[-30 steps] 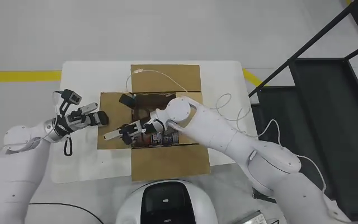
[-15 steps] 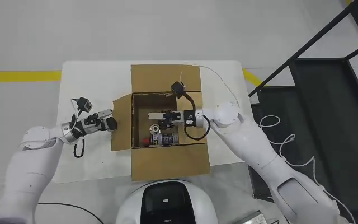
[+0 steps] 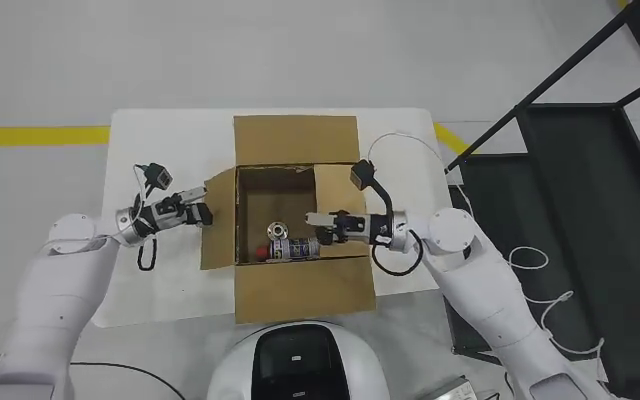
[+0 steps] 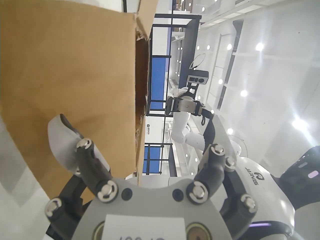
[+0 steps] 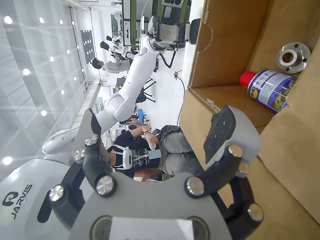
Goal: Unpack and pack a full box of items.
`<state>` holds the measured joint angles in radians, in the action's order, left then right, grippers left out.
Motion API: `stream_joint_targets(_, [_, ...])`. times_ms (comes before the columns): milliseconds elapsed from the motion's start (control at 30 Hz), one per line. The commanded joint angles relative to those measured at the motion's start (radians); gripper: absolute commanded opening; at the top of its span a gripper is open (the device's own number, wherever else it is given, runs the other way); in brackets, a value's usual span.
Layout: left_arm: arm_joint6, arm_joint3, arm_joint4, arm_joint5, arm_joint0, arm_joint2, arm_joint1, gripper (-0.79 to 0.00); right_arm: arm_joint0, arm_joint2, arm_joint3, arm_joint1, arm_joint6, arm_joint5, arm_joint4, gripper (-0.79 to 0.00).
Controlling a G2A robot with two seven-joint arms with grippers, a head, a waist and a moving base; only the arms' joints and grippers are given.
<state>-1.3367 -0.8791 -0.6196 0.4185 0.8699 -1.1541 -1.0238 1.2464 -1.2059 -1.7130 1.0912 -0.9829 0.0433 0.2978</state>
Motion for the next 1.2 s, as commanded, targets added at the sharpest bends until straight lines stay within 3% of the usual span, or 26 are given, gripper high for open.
stream_joint_targets(0, [-0.017, -0.051, -0.014, -0.012, 0.009, -0.031, 0.01, 0.0, 0.01, -0.013, -0.007, -0.003, -0.005, 0.002, 0.0, 0.0])
stream_joint_targets(233, [-0.005, -0.329, 0.006, -0.097, 0.079, -0.09, 0.035, 0.0, 0.053, -0.077, 0.006, -0.016, -0.01, 0.012, 0.019, 0.0])
stream_joint_targets(367, [0.031, -0.457, -0.003, -0.16, 0.087, -0.076, 0.031, 0.0, 0.092, -0.129, 0.006, -0.026, -0.01, 0.014, 0.031, 0.0])
stream_joint_targets(467, [0.074, -0.499, 0.024, -0.196, 0.059, -0.033, 0.021, 0.0, 0.124, -0.169, 0.003, -0.033, -0.008, 0.012, 0.039, 0.0])
stream_joint_targets(700, [0.174, -0.418, 0.087, -0.242, -0.062, 0.164, -0.036, 0.0, 0.182, -0.231, 0.001, -0.044, 0.005, 0.003, 0.059, 0.0])
stream_joint_targets(867, [0.235, -0.318, 0.115, -0.191, -0.146, 0.274, -0.085, 0.0, 0.19, -0.234, 0.004, -0.045, 0.005, 0.004, 0.065, 0.0])
stream_joint_targets(1167, [0.234, -0.305, 0.12, -0.179, -0.155, 0.283, -0.089, 0.0, 0.19, -0.234, 0.004, -0.045, 0.005, 0.004, 0.065, 0.0])
